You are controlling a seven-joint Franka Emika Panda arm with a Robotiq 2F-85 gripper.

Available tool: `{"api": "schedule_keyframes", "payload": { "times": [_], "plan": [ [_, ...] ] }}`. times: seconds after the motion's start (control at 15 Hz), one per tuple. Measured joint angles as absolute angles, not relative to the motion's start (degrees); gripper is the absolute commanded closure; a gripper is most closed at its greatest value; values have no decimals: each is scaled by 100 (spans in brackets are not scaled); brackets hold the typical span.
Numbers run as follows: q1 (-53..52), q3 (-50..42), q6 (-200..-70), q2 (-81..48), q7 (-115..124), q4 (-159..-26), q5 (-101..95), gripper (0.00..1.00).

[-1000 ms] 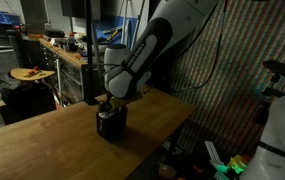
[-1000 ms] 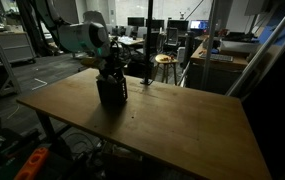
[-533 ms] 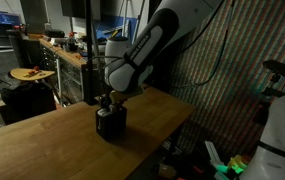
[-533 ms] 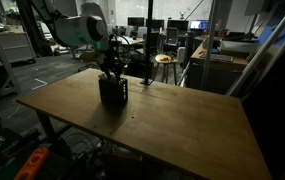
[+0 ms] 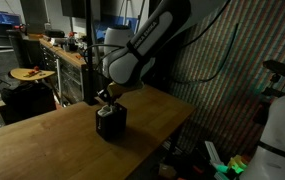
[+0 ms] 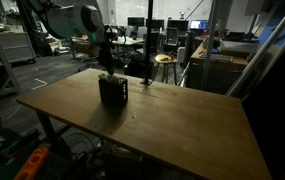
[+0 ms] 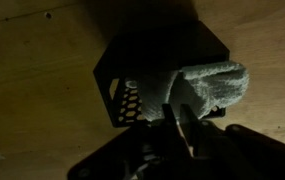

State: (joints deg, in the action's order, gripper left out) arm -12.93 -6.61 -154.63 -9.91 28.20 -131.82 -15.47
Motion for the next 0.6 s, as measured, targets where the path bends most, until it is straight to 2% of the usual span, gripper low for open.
{"api": "schedule_keyframes", "payload": {
  "times": [0.33, 0.6],
  "plan": [
    [-1285, -588, -15463, -879, 2852, -13315, -1561, 96],
    [-1276, -523, -15465, -870, 2884, -13373, -1561, 97]
  ]
}}
